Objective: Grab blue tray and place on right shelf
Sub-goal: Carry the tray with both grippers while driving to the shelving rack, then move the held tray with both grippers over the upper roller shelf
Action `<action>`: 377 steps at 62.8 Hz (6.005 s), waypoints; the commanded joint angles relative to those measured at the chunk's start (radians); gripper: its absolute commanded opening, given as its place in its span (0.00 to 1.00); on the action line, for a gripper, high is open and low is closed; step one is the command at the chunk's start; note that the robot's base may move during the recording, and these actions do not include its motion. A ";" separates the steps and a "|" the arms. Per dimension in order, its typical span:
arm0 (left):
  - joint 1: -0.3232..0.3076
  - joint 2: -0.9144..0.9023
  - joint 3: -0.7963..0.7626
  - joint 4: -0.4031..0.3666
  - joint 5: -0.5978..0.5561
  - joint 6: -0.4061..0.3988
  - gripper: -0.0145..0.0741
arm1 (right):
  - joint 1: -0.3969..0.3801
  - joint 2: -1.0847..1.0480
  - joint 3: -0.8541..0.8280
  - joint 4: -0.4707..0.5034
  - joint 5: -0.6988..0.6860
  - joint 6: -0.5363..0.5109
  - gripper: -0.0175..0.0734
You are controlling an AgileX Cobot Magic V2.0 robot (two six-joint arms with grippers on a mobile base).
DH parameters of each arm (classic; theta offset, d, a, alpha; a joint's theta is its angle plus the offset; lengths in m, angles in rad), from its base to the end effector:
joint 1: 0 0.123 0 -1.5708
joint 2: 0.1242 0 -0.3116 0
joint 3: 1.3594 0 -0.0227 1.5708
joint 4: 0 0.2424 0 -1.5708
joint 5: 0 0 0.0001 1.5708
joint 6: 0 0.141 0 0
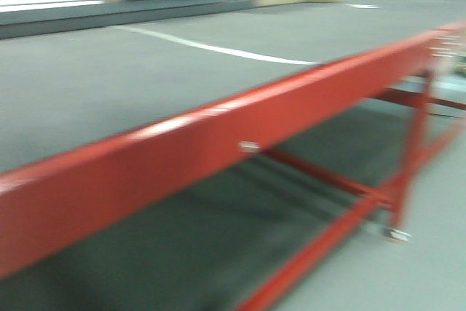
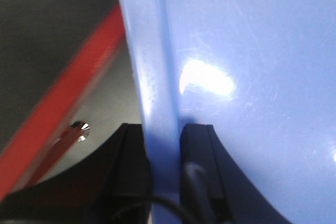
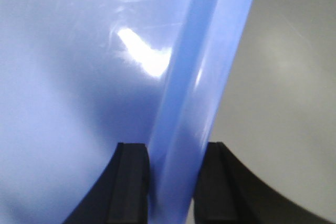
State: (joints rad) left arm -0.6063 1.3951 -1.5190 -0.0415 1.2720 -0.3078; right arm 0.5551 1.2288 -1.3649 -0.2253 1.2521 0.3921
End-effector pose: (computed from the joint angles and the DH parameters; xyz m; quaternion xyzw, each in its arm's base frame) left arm 0.2310 -0.1670 0.3842 0.1430 0.9568 -0.1299 0.2171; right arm 0.2163 0.0989 0.3855 -0.0833 0.9538 0.0214 0.2879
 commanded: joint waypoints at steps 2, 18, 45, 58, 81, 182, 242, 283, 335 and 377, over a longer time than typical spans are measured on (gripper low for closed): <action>-0.030 -0.028 -0.027 -0.147 0.066 0.048 0.11 | 0.014 -0.025 -0.031 0.079 0.040 -0.035 0.22; -0.030 -0.028 -0.027 -0.147 0.066 0.048 0.11 | 0.014 -0.025 -0.031 0.079 0.040 -0.035 0.22; -0.030 -0.028 -0.027 -0.147 0.066 0.048 0.11 | 0.014 -0.025 -0.031 0.079 0.040 -0.035 0.22; -0.030 -0.028 -0.027 -0.147 0.066 0.048 0.11 | 0.014 -0.025 -0.031 0.079 0.040 -0.035 0.22; -0.030 -0.028 -0.027 -0.151 0.066 0.048 0.11 | 0.014 -0.025 -0.031 0.079 0.040 -0.035 0.22; -0.030 -0.028 -0.027 -0.331 0.066 0.048 0.11 | 0.014 -0.025 -0.031 0.079 0.034 -0.035 0.22; -0.030 -0.028 -0.027 -0.346 0.066 0.048 0.11 | 0.014 -0.025 -0.031 0.079 0.034 -0.035 0.22; -0.030 -0.028 -0.027 -0.346 0.066 0.048 0.11 | 0.014 -0.025 -0.031 0.079 0.034 -0.035 0.22; -0.030 -0.028 -0.027 -0.346 0.066 0.048 0.11 | 0.014 -0.025 -0.031 0.079 0.034 -0.035 0.22; -0.030 -0.028 -0.027 -0.346 0.066 0.048 0.11 | 0.014 -0.025 -0.031 0.079 0.034 -0.035 0.22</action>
State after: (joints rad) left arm -0.6063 1.3929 -1.5119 -0.1723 1.2750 -0.2946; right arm 0.5457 1.2208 -1.3649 -0.3011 1.2521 0.3900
